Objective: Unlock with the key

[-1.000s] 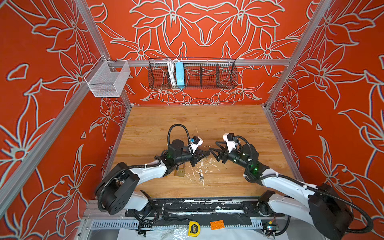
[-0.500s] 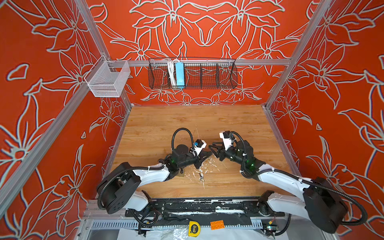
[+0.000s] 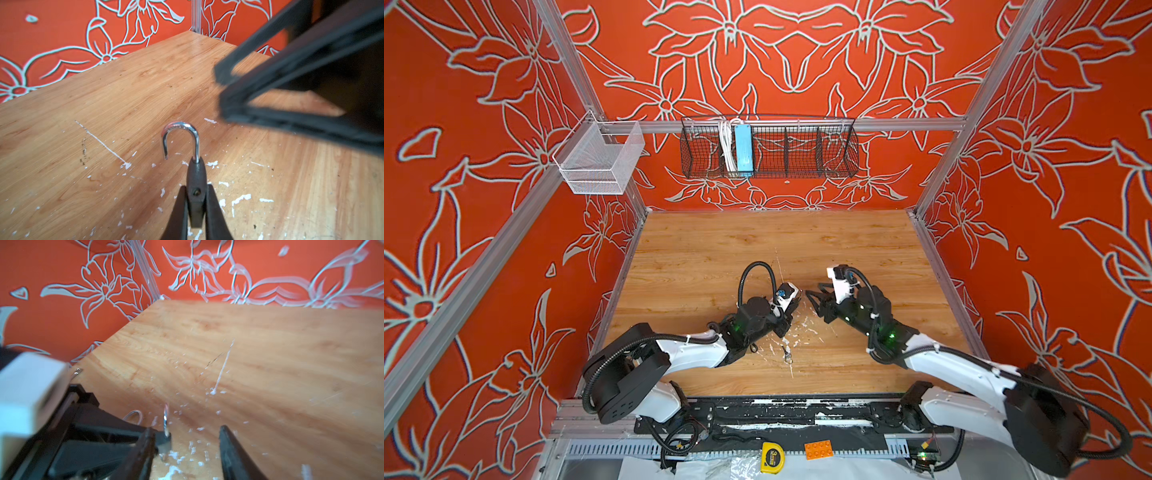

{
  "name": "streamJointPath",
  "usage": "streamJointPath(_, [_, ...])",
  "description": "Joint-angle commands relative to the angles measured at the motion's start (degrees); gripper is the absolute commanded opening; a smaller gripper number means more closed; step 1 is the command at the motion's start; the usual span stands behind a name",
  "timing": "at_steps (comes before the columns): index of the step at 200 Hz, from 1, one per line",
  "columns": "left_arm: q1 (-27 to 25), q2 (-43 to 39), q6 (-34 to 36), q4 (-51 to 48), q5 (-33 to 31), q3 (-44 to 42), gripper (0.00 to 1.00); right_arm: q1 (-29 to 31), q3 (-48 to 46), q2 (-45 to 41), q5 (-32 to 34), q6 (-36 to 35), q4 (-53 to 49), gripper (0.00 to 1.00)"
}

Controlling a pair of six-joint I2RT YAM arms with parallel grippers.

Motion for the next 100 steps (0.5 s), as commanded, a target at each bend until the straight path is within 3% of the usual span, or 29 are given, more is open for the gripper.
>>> streamJointPath(1, [1.7,-4.7,2.0,-2.5,3.0,1.4,0.0,-1.0,-3.9,-5.6,7.5,-1.0,3.3,0.72])
streamJointPath(12, [5.0,-7.8,0.9,-6.4,11.8,1.5,0.0,-2.3,-4.2,-6.5,7.1,-0.7,2.4,0.75])
streamJointPath(30, [11.7,-11.3,1.1,-9.8,36.6,1.1,0.0,-3.3,-3.9,-5.4,4.7,-0.5,3.1,0.77])
streamJointPath(47, [13.5,-12.7,0.2,-5.5,47.8,-0.6,0.0,-4.4,-4.7,-3.1,-1.6,0.0,8.1,0.8])
streamJointPath(70, [13.7,-12.5,2.5,-9.1,56.9,1.5,0.0,-5.1,-5.3,-0.4,-15.3,-1.2,14.4,0.81])
streamJointPath(100, [14.1,-12.5,2.0,-8.5,58.8,1.4,0.0,-5.1,-5.9,1.2,-19.2,-1.9,18.0,0.78])
